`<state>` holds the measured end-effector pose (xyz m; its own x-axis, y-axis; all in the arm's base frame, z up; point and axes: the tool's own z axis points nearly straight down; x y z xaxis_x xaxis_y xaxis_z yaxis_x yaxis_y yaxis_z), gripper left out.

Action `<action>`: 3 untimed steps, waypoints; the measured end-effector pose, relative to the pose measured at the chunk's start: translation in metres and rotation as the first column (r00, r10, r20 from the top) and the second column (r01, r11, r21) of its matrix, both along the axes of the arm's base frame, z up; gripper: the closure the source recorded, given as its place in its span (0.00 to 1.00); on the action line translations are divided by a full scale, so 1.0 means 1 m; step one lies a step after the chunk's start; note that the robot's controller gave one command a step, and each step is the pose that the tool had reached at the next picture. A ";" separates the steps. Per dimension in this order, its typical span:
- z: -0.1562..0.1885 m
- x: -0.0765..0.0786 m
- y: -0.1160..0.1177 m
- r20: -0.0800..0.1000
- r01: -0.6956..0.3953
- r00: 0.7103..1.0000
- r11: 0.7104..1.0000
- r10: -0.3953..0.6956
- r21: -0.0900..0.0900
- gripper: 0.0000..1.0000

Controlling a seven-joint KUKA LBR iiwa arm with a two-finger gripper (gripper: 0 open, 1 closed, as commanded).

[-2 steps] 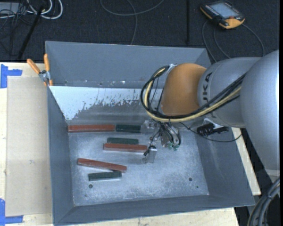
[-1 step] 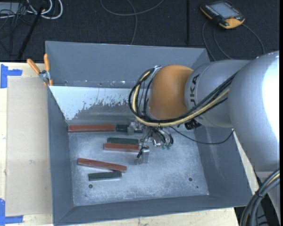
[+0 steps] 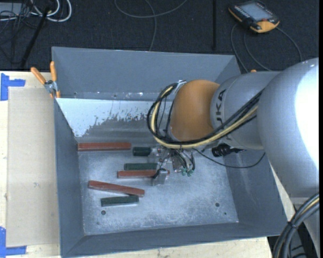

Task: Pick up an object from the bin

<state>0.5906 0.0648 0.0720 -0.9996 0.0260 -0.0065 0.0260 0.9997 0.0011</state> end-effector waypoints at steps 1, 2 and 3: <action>0.000 0.000 0.000 0.000 0.000 1.000 1.000 0.000 0.000 1.00; 0.003 -0.001 0.000 -0.005 -0.001 1.000 1.000 0.001 -0.001 1.00; 0.017 -0.003 0.000 -0.011 -0.001 1.000 1.000 0.001 -0.001 1.00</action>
Offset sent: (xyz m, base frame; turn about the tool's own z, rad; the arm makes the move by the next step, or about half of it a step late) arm -0.0002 -0.0001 0.0505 0.0000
